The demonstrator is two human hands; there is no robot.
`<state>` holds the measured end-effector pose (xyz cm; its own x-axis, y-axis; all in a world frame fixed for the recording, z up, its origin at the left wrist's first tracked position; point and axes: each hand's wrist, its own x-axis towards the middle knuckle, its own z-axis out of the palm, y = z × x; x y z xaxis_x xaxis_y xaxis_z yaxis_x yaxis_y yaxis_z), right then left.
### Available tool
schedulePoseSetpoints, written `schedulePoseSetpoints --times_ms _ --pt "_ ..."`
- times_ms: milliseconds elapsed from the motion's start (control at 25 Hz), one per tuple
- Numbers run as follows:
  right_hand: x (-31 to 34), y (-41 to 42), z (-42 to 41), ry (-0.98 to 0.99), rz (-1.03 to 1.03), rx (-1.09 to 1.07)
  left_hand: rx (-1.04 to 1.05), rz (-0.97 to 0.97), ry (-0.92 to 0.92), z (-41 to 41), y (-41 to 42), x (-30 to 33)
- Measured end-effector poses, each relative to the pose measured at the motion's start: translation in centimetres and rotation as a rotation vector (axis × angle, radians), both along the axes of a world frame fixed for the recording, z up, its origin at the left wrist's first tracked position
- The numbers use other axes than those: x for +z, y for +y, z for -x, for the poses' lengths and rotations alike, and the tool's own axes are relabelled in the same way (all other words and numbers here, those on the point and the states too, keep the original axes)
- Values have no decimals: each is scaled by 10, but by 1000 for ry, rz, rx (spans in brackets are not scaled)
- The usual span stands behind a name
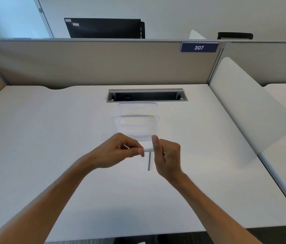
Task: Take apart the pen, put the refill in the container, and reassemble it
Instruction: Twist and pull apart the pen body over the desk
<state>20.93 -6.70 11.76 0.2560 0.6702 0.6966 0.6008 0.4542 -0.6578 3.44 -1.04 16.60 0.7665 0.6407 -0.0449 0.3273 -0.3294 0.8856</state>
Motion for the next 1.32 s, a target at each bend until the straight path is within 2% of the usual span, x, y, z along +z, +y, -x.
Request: schedulePoseSetpoints --times_ms 120,280,360,480,600,800,880,1000,1080,1200,1280,1320 --pt "1 -2 10 235 279 6 150 -234 16 1 -5 -5" --pt "3 0 15 453 590 27 175 -869 162 1 -11 -2" --pt "3 2 15 539 681 60 166 -1042 223 -1 -13 -5" --pt "6 6 14 596 681 51 193 -1187 218 -1 -13 -14" --pt "8 6 14 569 568 61 183 -1147 177 0 -13 -12" --pt "7 5 11 444 343 80 76 -909 166 2 -4 6" --pt "10 7 8 339 222 82 48 -723 143 1 1 13" --pt "15 10 -2 -9 -75 72 -74 -240 69 2 13 25" --pt "14 12 -5 -175 -201 96 -186 -3 89 5 20 32" --pt "12 10 -3 -153 -136 37 -160 26 96 5 21 30" --pt "13 8 2 50 64 15 -35 -90 77 0 16 26" --pt "12 9 3 187 176 32 16 -223 88 -1 13 23"
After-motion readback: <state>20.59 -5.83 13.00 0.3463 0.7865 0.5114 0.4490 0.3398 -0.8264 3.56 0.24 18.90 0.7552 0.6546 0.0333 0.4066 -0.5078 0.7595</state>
